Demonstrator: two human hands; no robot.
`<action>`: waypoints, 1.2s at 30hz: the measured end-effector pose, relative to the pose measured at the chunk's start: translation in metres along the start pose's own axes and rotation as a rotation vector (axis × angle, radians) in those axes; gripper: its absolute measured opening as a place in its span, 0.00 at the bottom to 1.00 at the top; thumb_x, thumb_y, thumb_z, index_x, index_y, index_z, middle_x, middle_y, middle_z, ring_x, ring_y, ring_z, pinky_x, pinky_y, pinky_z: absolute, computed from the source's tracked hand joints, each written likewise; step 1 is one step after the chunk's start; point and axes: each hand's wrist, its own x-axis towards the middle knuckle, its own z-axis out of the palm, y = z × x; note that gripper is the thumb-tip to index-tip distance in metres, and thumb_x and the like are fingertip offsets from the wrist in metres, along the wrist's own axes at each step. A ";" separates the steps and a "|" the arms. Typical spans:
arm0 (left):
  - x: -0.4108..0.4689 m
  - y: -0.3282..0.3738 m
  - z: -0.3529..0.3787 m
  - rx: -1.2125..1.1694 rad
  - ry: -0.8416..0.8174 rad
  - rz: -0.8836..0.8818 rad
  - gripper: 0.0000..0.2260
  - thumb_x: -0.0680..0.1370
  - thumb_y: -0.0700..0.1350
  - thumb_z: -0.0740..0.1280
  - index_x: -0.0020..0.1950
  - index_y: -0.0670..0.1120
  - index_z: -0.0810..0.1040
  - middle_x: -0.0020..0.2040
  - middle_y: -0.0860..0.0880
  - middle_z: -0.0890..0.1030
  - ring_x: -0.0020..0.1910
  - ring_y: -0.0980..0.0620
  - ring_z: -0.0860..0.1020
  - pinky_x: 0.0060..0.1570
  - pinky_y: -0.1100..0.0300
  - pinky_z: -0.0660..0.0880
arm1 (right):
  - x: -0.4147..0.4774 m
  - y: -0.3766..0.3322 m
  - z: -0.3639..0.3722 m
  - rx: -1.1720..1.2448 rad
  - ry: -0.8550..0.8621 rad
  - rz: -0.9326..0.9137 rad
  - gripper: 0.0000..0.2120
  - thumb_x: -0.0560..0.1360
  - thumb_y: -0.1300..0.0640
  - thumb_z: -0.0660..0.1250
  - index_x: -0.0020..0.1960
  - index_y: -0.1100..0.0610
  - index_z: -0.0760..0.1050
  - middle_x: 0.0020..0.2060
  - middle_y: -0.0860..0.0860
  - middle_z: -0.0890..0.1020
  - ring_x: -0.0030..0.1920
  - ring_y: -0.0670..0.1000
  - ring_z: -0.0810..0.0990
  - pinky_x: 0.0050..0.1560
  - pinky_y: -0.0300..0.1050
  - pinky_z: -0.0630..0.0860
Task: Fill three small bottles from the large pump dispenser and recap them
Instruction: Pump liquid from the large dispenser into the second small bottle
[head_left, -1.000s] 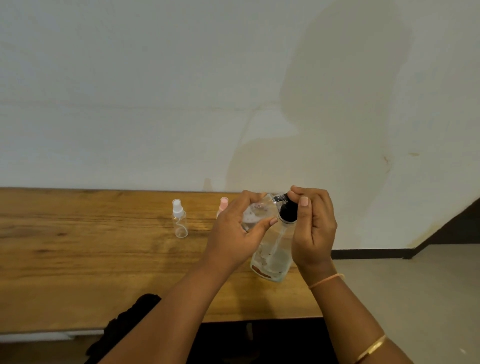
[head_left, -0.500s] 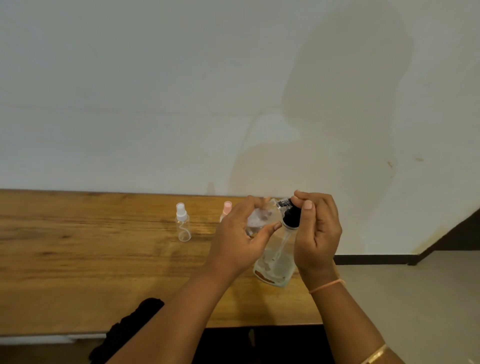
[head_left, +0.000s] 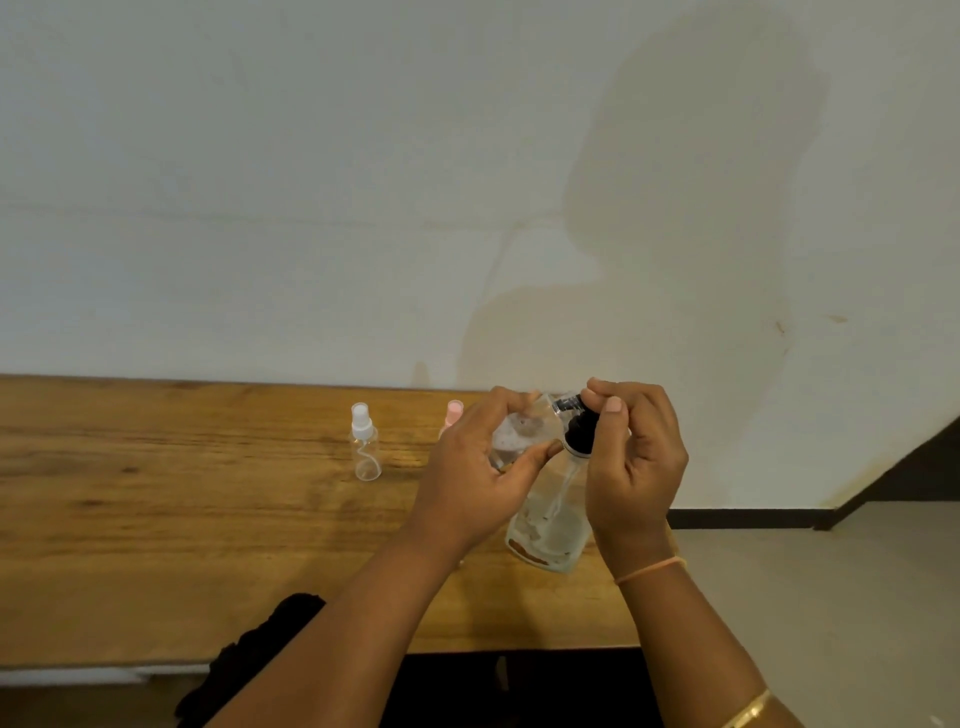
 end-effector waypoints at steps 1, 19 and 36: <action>-0.001 -0.002 0.000 -0.009 -0.009 -0.016 0.13 0.73 0.50 0.72 0.53 0.55 0.73 0.50 0.58 0.80 0.49 0.59 0.79 0.41 0.67 0.77 | -0.001 0.002 -0.001 -0.005 -0.015 0.007 0.11 0.77 0.61 0.55 0.46 0.58 0.77 0.43 0.47 0.76 0.47 0.38 0.77 0.48 0.31 0.74; -0.003 -0.005 0.002 -0.033 -0.005 -0.044 0.13 0.72 0.50 0.72 0.54 0.55 0.74 0.51 0.58 0.80 0.48 0.60 0.80 0.41 0.59 0.80 | -0.001 0.002 0.001 -0.028 -0.005 0.005 0.12 0.76 0.61 0.56 0.43 0.58 0.78 0.39 0.49 0.76 0.44 0.38 0.77 0.45 0.30 0.73; -0.004 -0.004 0.003 0.045 0.017 -0.024 0.15 0.73 0.51 0.71 0.58 0.53 0.74 0.52 0.58 0.79 0.50 0.58 0.79 0.42 0.64 0.79 | -0.003 0.001 -0.003 -0.040 -0.028 0.023 0.11 0.76 0.60 0.57 0.47 0.58 0.78 0.43 0.53 0.79 0.47 0.42 0.79 0.50 0.32 0.75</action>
